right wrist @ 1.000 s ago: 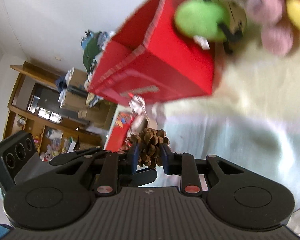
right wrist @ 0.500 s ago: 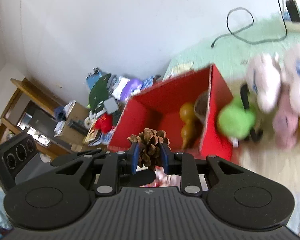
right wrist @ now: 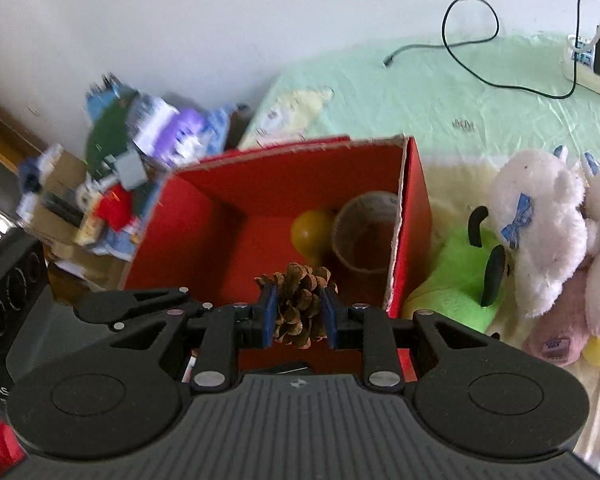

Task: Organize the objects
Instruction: 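Lift the pine cone with the right gripper and carry it over the red box, then lower the pine cone into the red box and open the right gripper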

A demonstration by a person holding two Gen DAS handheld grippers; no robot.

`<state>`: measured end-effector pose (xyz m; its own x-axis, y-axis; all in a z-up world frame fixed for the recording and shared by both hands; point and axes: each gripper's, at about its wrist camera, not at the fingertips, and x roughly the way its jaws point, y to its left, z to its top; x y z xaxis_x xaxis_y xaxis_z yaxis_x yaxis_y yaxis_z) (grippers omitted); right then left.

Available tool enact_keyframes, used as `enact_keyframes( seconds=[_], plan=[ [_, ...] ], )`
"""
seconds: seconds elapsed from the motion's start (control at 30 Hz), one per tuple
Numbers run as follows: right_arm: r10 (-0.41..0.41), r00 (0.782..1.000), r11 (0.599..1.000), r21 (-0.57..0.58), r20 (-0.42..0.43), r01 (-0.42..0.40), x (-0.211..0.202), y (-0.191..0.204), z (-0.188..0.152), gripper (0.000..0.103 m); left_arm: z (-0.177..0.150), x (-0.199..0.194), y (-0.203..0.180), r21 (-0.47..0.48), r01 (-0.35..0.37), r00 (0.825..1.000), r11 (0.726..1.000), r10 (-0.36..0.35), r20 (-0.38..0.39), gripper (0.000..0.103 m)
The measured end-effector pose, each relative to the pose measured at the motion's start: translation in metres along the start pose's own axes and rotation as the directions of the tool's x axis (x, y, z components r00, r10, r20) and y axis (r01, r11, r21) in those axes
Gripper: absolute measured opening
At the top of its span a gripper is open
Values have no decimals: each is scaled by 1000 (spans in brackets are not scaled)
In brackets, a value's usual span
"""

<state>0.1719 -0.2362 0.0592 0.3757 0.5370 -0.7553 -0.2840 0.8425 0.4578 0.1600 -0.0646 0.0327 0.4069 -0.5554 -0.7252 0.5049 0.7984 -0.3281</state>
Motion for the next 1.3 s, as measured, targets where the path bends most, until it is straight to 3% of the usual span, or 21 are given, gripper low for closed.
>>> enact_keyframes(
  seconds=[0.27, 0.37, 0.77, 0.97, 1.17, 1.3],
  plan=[
    [-187, 974, 979, -102, -131, 174, 29, 16, 10, 27, -2, 19, 12, 5, 49, 997, 999, -48, -61, 50],
    [-235, 962, 966, -139, -141, 216, 37, 21, 10, 27, -2, 24, 14, 23, 43, 996, 999, -41, -79, 50],
    [-217, 972, 974, -92, -92, 209, 47, 17, 12, 27, -10, 12, 45, -15, 4, 998, 1000, -5, -63, 51],
    [-193, 978, 980, -76, -80, 187, 52, 20, 12, 27, -13, -4, 53, -14, -95, 995, 995, 95, -24, 51],
    [-191, 979, 979, -89, -75, 184, 56, 27, 13, 29, -16, -21, 61, -35, -241, 970, 970, 242, 5, 51],
    [-197, 977, 976, -113, -81, 187, 57, 31, 12, 29, -16, -30, 67, -70, -289, 957, 955, 290, 8, 52]
  ],
)
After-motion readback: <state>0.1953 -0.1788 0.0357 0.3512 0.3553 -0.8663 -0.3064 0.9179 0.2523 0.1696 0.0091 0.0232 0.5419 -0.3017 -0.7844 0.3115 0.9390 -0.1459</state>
